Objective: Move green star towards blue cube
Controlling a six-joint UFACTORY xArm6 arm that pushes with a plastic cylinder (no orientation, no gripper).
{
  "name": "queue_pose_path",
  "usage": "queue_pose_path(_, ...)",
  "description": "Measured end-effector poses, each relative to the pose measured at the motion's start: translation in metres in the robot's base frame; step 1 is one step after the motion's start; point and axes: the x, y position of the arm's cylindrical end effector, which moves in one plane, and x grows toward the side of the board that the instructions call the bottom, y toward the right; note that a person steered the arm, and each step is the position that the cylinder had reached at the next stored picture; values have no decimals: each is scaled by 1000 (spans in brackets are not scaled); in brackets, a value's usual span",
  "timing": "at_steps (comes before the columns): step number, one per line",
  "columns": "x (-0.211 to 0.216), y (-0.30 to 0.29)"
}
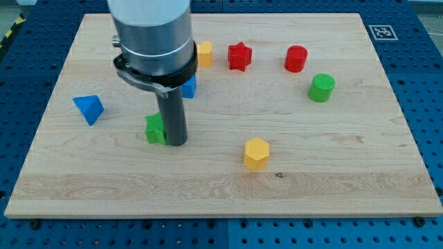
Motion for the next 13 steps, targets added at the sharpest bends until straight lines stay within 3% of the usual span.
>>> queue_pose_path(4, 40, -83)
queue_pose_path(6, 33, -105)
queue_pose_path(7, 6, -102)
queue_pose_path(11, -1, -45)
queue_pose_path(13, -25, -36)
